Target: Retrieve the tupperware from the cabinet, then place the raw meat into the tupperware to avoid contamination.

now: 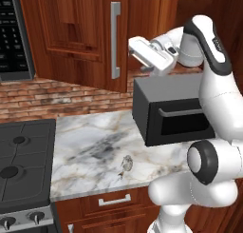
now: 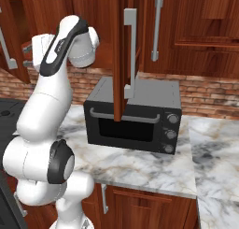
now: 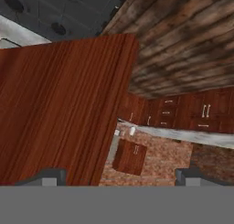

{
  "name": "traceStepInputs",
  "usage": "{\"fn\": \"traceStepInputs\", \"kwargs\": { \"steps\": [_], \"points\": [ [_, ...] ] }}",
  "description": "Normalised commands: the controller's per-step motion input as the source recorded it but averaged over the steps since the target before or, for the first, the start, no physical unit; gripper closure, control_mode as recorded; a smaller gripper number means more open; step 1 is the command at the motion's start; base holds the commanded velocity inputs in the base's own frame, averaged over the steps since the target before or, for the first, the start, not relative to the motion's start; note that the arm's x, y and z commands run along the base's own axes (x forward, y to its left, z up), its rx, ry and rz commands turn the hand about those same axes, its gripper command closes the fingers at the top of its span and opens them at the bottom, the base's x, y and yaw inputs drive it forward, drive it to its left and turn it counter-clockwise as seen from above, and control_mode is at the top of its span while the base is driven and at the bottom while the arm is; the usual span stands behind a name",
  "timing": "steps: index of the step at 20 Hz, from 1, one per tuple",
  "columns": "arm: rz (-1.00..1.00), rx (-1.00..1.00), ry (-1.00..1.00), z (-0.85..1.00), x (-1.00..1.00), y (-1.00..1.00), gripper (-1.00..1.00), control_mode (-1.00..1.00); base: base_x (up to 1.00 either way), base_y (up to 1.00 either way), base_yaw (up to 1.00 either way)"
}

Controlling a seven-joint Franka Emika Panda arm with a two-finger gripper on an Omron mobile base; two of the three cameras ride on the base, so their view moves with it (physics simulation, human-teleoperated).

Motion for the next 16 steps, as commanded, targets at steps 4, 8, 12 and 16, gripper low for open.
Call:
{"fn": "traceStepInputs", "kwargs": {
  "steps": [4, 8, 12, 16],
  "points": [
    [0.24, -0.02, 0.17, -0.02, 0.15, 0.28, -1.00, -1.00, 0.00, 0.00, 0.00],
    [0.11, 0.00, 0.15, -0.15, -0.09, 0.49, -1.00, -1.00, 0.00, 0.00, 0.00],
    [0.02, -0.02, 0.11, -0.18, -0.21, 0.63, -1.00, -1.00, 0.00, 0.00, 0.00],
    [-0.01, -0.03, 0.07, -0.19, -0.29, 0.70, -1.00, -1.00, 0.00, 0.00, 0.00]
  ]
}}
